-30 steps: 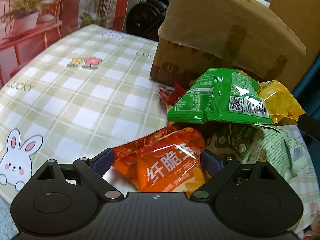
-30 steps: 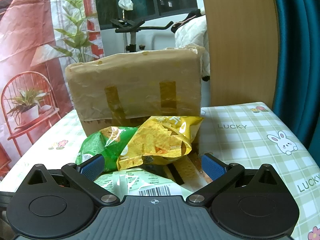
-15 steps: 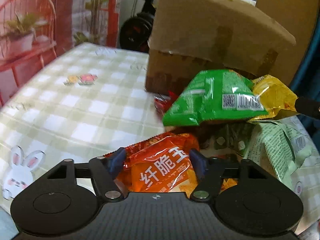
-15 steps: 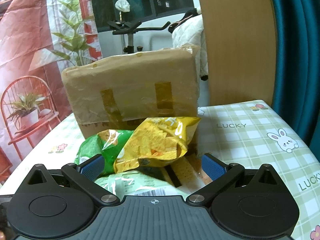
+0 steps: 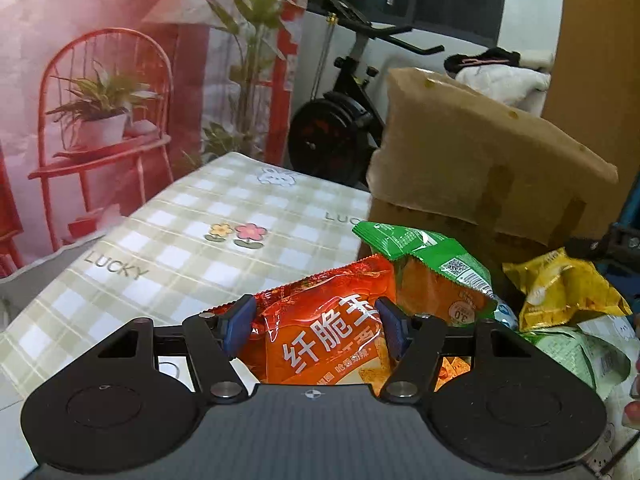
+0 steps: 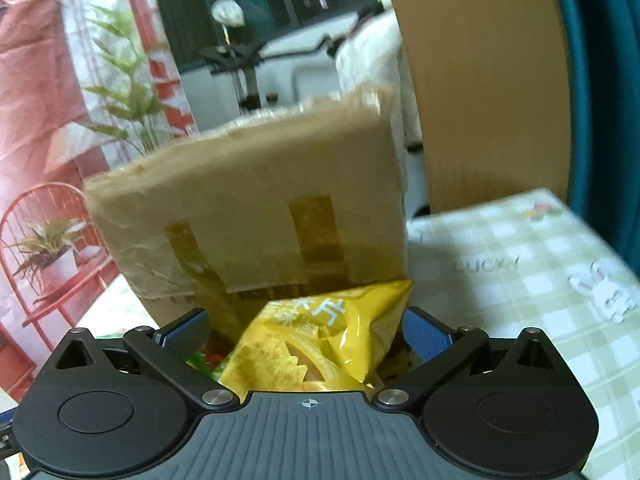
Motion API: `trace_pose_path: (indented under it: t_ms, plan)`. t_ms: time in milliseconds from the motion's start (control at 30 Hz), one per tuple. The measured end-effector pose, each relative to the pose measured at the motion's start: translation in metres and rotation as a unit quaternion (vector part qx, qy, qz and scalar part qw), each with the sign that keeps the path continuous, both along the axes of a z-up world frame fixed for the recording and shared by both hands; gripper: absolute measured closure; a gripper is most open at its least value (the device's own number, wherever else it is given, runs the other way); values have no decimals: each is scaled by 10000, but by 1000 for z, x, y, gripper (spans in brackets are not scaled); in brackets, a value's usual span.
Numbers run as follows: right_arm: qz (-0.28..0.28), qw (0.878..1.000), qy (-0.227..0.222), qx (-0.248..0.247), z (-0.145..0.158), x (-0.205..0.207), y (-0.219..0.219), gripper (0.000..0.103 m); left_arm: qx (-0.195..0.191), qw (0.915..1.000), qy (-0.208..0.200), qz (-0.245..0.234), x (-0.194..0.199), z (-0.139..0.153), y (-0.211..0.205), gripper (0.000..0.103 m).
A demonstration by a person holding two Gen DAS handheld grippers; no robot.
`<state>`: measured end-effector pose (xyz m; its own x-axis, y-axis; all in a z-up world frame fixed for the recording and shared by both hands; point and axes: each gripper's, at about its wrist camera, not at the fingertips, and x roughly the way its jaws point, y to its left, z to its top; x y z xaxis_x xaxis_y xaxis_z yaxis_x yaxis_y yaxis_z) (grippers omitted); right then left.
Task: Organize snacks
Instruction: 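Close the left gripper on the orange bag while the right gripper closes on the yellow bag, then lift both held bags and carry them over the cardboard box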
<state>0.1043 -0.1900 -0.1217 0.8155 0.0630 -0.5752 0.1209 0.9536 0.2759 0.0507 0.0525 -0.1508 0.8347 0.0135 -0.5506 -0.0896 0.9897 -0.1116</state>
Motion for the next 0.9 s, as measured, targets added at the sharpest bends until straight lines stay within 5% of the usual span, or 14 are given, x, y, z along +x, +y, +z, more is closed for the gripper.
trace_pose_path:
  t_ms: [100,300,700,833,900]
  plan:
    - [-43,9992,329,232,-12,11,-2,12,41,10000,34,51,-3,2,5,36]
    - [213,9992,60,341,-9,-1,-2,28,170,9995,233,157,-5,0,15,36]
    - [67,9989,-408,220,7,-45,-19,29,391,9970,339,571,-12,7,27,36]
    - [42,9986,-468,247,7,-52,-22,30,1372,9902,-85,242,-25,19,6,36]
    - [61,9985,-503,224,8,-54,-22,30,1468,9885,-354,-26,-31,29,-2,36]
